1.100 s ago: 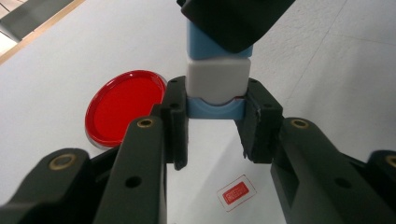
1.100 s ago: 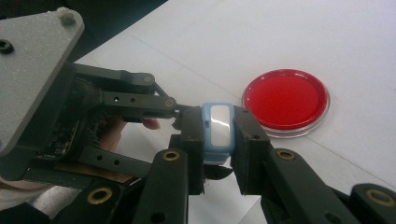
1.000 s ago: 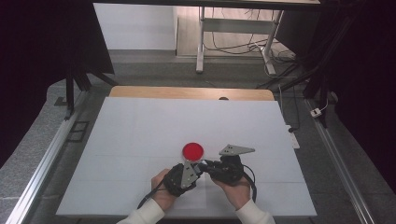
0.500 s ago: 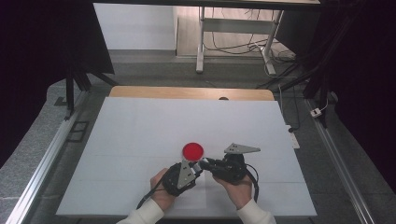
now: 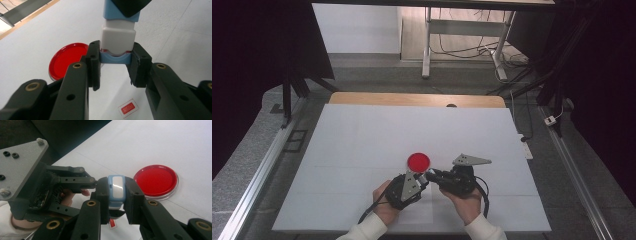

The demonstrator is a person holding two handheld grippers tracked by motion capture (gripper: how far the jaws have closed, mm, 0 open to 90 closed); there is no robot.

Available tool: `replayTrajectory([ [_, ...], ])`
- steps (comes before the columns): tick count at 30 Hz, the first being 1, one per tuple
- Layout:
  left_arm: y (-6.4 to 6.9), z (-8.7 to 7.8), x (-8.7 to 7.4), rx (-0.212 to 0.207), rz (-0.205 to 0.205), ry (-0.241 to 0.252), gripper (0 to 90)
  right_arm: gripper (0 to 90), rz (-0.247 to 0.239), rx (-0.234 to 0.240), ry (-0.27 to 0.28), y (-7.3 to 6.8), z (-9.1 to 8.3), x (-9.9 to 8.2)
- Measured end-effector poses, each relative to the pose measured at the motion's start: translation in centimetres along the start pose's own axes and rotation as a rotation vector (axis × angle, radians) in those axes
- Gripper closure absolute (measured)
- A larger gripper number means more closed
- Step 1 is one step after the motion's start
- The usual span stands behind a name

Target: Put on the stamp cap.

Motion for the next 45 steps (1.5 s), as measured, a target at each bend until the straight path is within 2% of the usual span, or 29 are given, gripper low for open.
replayTrajectory([
  [6, 0.0, 0.0, 0.0, 0.001, 0.002, 0.004, 65.1, 75.1, 0.0, -0.002, 0.007, -0.1, 0.0, 0.0],
  [11, 0.4, -0.1, 0.1, 0.035, 0.044, 0.007, 65.4, 75.2, 0.002, 0.005, -0.016, -0.2, 0.0, 0.2],
  [14, 0.5, -0.1, 0.1, 0.031, 0.046, 0.015, 65.6, 75.3, 0.006, 0.012, -0.039, 0.0, 0.0, 0.3],
  [18, 0.6, 0.0, 0.2, 0.042, 0.054, 0.009, 65.6, 75.3, -0.042, -0.016, -0.063, -0.5, 0.2, 0.3],
  [21, 0.5, -0.2, 0.2, 0.043, 0.057, 0.012, 65.6, 75.3, -0.049, -0.015, -0.064, -0.6, 0.2, 0.4],
  [23, 0.5, -0.1, 0.2, 0.039, 0.051, 0.013, 65.5, 75.3, -0.05, -0.014, -0.061, -0.6, 0.2, 0.4],
  [24, 0.4, 0.0, 0.2, 0.026, 0.034, 0.017, 65.5, 75.3, -0.052, -0.014, -0.058, -0.6, 0.2, 0.4],
  [25, 0.3, -0.1, 0.2, 0.014, 0.031, 0.002, 65.4, 75.2, -0.051, -0.015, -0.053, -0.6, 0.3, 0.3],
  [29, 0.2, 0.0, 0.0, 0.015, 0.023, 0.017, 64.9, 75.1, -0.042, -0.006, -0.032, -0.3, 0.1, 0.4],
  [32, 0.0, 0.0, 0.0, 0.007, 0.001, 0.021, 63.6, 75.0, -0.053, -0.005, -0.019, -0.3, 0.0, 0.4],
  [36, -0.1, 0.0, -0.1, 0.001, -0.008, 0.012, 56.6, 75.1, -0.067, -0.018, 0.005, -0.3, -0.1, 0.4],
  [41, -0.4, 0.0, -0.1, -0.006, -0.047, -0.001, 44.1, 75.0, -0.067, -0.018, 0.018, -0.2, -0.4, 0.6],
  [45, -1.0, -0.7, -0.6, -0.035, -0.098, -0.036, 36.6, 75.0, -0.07, -0.021, 0.026, 0.1, -0.5, 0.7],
])
Point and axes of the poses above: each handheld gripper's, and its own axes: z roughly forward along the jaws, x roughly out of its top, y roughly to its right, the point moved 1 cm from there along z, roughly forward along the jaws, and after that the axes turned 8 degrees about -x, right-handed, at the moved point
